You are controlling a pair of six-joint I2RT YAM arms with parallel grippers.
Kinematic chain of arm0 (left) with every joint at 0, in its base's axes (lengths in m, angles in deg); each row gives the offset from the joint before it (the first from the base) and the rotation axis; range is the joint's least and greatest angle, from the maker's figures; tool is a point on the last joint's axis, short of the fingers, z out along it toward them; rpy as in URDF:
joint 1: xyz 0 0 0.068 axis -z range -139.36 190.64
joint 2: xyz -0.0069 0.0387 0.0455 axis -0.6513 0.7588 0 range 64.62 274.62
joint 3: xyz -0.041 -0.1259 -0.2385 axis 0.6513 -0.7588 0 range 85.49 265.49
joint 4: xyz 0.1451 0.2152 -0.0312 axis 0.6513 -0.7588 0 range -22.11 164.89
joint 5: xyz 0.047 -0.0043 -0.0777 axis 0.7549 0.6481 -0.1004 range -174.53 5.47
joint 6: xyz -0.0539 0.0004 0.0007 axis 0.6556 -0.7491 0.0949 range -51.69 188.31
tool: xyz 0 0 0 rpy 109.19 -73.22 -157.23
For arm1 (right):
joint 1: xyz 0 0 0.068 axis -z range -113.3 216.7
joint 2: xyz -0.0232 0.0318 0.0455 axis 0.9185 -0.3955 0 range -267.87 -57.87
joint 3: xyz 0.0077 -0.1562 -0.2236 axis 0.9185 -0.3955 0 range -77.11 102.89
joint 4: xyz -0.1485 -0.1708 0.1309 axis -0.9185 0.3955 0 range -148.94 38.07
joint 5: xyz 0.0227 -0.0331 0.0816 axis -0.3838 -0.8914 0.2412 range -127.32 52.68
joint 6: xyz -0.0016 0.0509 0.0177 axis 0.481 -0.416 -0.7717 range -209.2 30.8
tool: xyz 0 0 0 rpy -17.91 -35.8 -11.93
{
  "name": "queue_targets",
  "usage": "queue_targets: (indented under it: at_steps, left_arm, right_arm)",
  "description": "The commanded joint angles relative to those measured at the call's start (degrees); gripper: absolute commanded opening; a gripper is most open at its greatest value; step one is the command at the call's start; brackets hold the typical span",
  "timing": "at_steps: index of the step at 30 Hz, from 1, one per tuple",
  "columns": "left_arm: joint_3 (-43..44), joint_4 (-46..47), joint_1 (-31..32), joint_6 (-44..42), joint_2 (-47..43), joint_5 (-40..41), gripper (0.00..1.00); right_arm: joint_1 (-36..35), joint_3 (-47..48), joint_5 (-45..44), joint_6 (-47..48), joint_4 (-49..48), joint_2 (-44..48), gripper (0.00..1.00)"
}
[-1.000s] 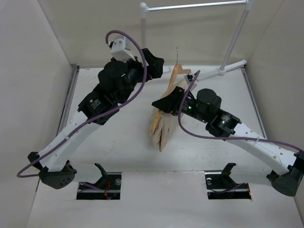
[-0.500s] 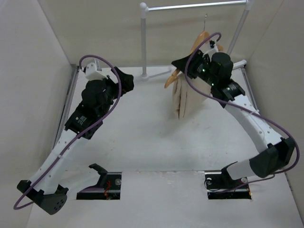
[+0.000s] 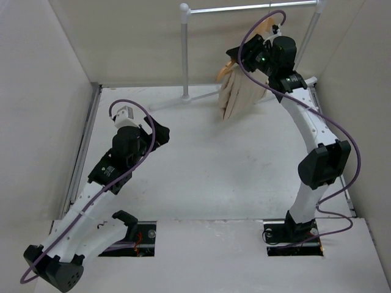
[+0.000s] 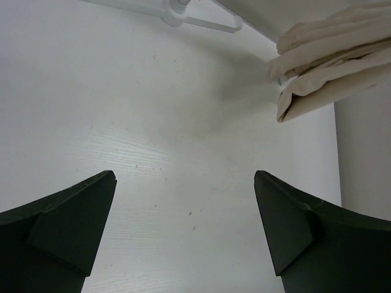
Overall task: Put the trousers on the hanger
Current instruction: Place the hanger at the clothesline.
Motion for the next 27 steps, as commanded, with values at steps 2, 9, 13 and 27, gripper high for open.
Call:
queue_targets:
  at_steps: [2, 9, 13, 27]
  left_arm:
    - [-1.71, 1.29, -0.48, 1.41, 0.15, -0.73, 1.0]
    - [-1.19, 2.44, -1.18, 1.41, 2.17, -1.87, 1.0]
    - [-0.66, 2.88, -2.23, 1.41, 3.58, -3.1, 1.0]
    - [-1.71, 2.7, -4.17, 2.02, 3.67, -3.63, 1.0]
  right_arm:
    - [1.84, 9.31, 3.11, 1.13, -4.81, -0.95, 0.14]
    - [4.57, 10.2, 4.7, 0.43, -3.57, -3.77, 0.14]
    - [5.97, 9.84, 5.75, 0.08, -3.22, -5.26, 0.14]
    - [7.64, 5.54, 5.4, -0.01, -2.87, -5.8, 0.62]
